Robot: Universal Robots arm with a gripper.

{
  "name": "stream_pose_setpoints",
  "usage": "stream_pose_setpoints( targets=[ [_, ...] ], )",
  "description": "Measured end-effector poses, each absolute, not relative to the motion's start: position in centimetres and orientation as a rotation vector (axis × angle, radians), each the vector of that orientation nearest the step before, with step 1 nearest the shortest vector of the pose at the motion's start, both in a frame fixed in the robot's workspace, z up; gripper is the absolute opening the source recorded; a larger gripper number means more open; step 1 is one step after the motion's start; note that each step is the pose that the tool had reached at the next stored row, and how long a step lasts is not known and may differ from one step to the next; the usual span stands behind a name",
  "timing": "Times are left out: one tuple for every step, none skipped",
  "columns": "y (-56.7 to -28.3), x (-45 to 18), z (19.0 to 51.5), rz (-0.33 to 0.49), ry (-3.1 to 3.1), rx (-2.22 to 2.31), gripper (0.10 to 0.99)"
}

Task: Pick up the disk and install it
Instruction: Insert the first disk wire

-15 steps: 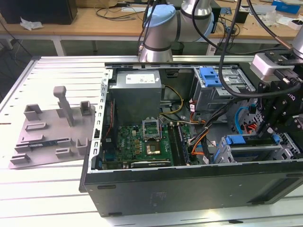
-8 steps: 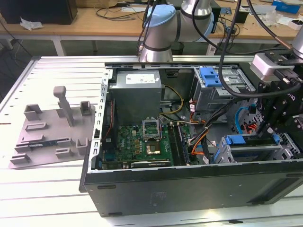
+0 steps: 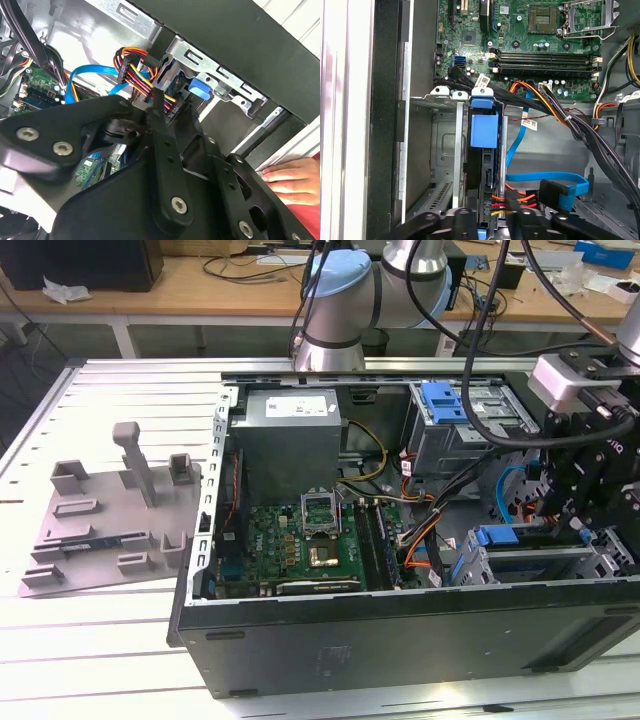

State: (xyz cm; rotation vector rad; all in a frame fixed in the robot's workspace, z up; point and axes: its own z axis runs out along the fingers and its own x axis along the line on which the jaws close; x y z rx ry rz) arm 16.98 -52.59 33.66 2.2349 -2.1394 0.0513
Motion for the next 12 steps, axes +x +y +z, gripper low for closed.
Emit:
stream_pose_setpoints(
  targets=[
    [-52.6, 17.0, 33.7, 0.052, -2.139, 2.234, 0.365],
    [-52.5, 17.0, 33.8, 0.055, -2.138, 2.233, 0.365],
    [-52.5, 17.0, 33.9, 0.058, -2.136, 2.231, 0.365],
    [-52.3, 17.0, 34.0, 0.063, -2.134, 2.229, 0.365],
    [-52.2, 17.0, 34.2, 0.07, -2.131, 2.225, 0.365],
    [-51.9, 17.0, 34.5, 0.085, -2.123, 2.217, 0.365],
    [-51.6, 17.0, 34.7, 0.096, -2.118, 2.212, 0.365],
    [-51.5, 17.0, 34.8, 0.103, -2.114, 2.208, 0.365],
    [-51.2, 17.0, 35.1, 0.116, -2.108, 2.201, 0.365],
    [-51.0, 17.0, 35.2, 0.124, -2.104, 2.197, 0.365],
    [-50.8, 17.0, 35.4, 0.132, -2.099, 2.192, 0.365],
    [-50.7, 17.0, 35.6, 0.139, -2.096, 2.189, 0.365]
  ],
)
